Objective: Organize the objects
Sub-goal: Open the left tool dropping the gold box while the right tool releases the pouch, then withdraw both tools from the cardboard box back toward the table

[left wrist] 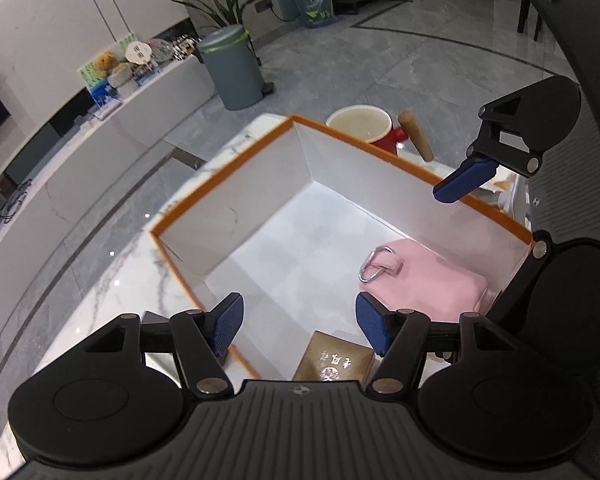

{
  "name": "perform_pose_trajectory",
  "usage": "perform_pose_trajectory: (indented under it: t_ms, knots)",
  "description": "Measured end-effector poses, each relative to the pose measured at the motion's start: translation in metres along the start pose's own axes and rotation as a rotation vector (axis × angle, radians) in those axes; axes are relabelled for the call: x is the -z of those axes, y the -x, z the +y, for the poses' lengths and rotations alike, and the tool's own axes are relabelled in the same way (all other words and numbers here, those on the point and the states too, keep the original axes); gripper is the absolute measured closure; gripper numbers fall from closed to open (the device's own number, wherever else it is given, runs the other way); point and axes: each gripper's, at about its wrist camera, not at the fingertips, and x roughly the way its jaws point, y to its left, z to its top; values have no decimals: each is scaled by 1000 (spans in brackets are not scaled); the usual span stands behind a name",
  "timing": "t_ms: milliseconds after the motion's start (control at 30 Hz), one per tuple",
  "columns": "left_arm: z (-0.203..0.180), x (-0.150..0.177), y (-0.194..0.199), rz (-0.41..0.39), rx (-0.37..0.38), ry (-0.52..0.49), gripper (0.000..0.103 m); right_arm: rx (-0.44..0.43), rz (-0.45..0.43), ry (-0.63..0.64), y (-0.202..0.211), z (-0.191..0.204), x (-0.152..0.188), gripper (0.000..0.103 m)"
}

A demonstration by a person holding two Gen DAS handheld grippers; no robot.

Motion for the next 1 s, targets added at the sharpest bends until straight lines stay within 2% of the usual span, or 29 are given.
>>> perform_pose_trajectory:
  t_ms: [267, 500, 733, 1000]
  knots:
    - [11, 10, 37, -58, -40, 36, 29, 25, -65, 27, 35, 25, -11, 10]
    - [28, 31, 64, -90, -77, 68, 28, 20, -109, 75, 56, 63, -23, 9]
    - [51, 59, 84, -117, -108, 115, 28, -1, -159, 127, 65, 107, -31, 9]
    - [84, 98, 91, -125, -110, 190, 26, -39, -154, 175, 55, 155, -34, 9]
